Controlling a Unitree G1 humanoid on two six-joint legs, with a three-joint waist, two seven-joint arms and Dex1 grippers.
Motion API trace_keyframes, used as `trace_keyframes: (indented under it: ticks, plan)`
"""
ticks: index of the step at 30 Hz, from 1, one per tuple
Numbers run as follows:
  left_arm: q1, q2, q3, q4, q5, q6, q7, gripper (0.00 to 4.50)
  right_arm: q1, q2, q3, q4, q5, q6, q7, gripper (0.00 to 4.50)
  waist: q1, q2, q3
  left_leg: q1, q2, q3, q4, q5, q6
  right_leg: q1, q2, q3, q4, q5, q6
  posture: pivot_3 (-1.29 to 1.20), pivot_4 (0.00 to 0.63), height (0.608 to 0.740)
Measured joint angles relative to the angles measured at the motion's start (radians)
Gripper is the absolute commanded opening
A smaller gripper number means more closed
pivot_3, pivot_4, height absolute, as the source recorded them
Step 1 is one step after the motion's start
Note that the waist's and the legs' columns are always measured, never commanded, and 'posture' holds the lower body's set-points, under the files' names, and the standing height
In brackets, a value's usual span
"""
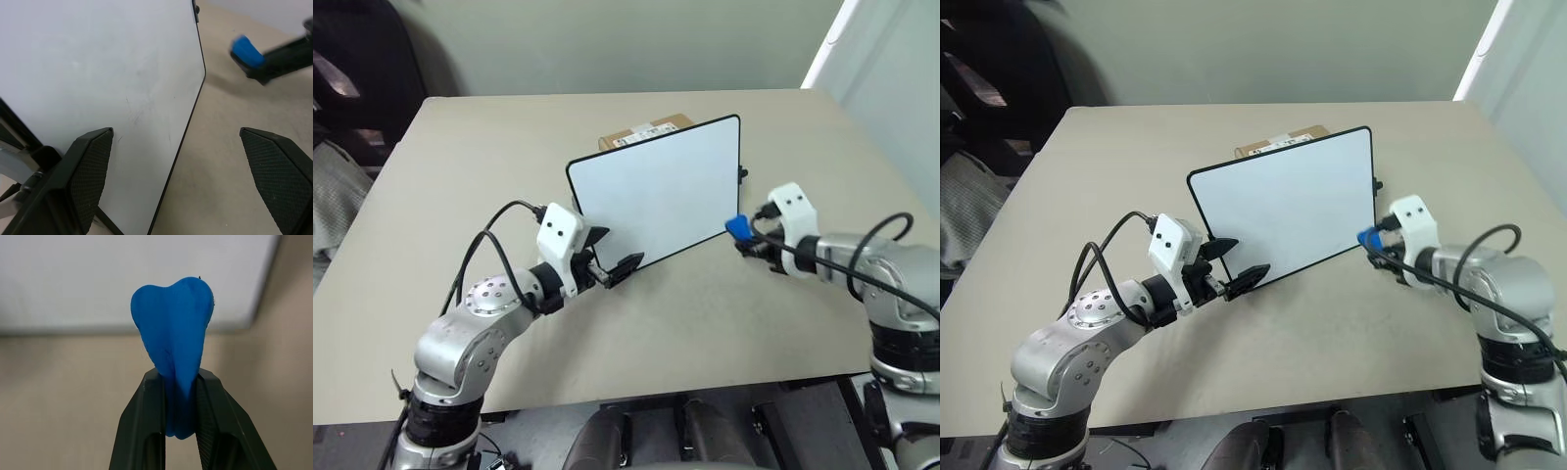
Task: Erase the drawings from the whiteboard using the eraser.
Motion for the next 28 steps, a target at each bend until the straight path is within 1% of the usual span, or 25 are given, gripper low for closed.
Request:
trace_keyframes:
  ticks: [4, 7, 13, 17, 20, 22, 24, 28]
  plan:
    - [-0.005, -0.001, 0.000, 0.000, 0.000, 0.002, 0.002, 4.50, 0.089, -0.037, -0.007, -0.003, 0.000, 0.000, 0.004, 0.60, 0.000, 0.000, 0.000, 0.000, 0.000, 0.000, 0.000, 0.000, 0.000, 0.000, 0.000, 0.001, 0.000, 0.000, 0.001, 0.00, 0.150, 0.740]
    - [-0.013, -0.003, 0.000, 0.000, -0.002, 0.006, 0.004, 4.50, 0.101, -0.036, -0.006, -0.003, 0.000, -0.006, 0.004, 1.39, -0.003, 0.000, 0.000, 0.000, 0.000, 0.000, 0.000, 0.000, 0.000, 0.000, 0.000, 0.002, 0.000, 0.001, 0.002, 0.00, 0.150, 0.740]
    - [-0.021, -0.003, 0.000, 0.000, -0.003, 0.014, 0.005, 4.50, 0.138, -0.040, -0.018, -0.017, 0.001, -0.037, 0.007, 3.50, -0.001, 0.000, 0.000, 0.000, 0.000, 0.000, 0.000, 0.001, 0.000, 0.001, 0.000, 0.002, -0.001, 0.002, 0.003, 0.00, 0.150, 0.740]
    - [-0.025, -0.001, 0.003, -0.001, -0.006, 0.026, 0.005, 4.50, 0.206, -0.082, -0.091, -0.087, 0.010, -0.118, 0.042, 3.50, 0.005, 0.000, 0.000, 0.000, -0.001, 0.000, 0.000, 0.000, 0.001, 0.001, 0.000, 0.002, -0.002, 0.001, 0.003, 0.00, 0.150, 0.740]
    - [-0.033, 0.000, 0.005, -0.001, -0.006, 0.029, 0.004, 4.50, 0.273, -0.090, -0.168, -0.162, 0.013, -0.262, 0.083, 3.50, 0.004, 0.000, 0.000, 0.000, -0.001, 0.000, 0.000, 0.000, 0.002, 0.002, 0.000, 0.002, -0.003, 0.001, 0.003, 0.00, 0.150, 0.740]
    - [-0.035, 0.000, 0.006, -0.001, -0.007, 0.031, 0.005, 4.50, 0.318, -0.058, -0.204, -0.212, 0.021, -0.369, 0.104, 3.50, 0.004, 0.000, 0.000, 0.001, 0.000, 0.000, 0.000, 0.000, 0.001, 0.002, 0.000, 0.002, -0.002, 0.000, 0.002, 0.00, 0.150, 0.740]
    - [-0.036, -0.002, 0.005, -0.002, -0.007, 0.034, 0.006, 4.50, 0.345, -0.016, -0.208, -0.245, 0.024, -0.456, 0.113, 3.50, 0.003, 0.000, 0.000, 0.001, 0.000, 0.000, 0.001, 0.000, 0.001, 0.002, 0.000, 0.002, -0.002, 0.001, 0.003, 0.00, 0.150, 0.740]
    - [-0.036, -0.003, 0.005, -0.003, -0.007, 0.042, 0.009, 4.50, 0.362, 0.042, -0.198, -0.269, 0.050, -0.540, 0.122, 3.50, 0.001, 0.000, 0.000, 0.001, -0.001, 0.000, 0.001, 0.000, 0.002, 0.002, 0.000, 0.003, -0.002, 0.002, 0.004, 0.00, 0.150, 0.740]
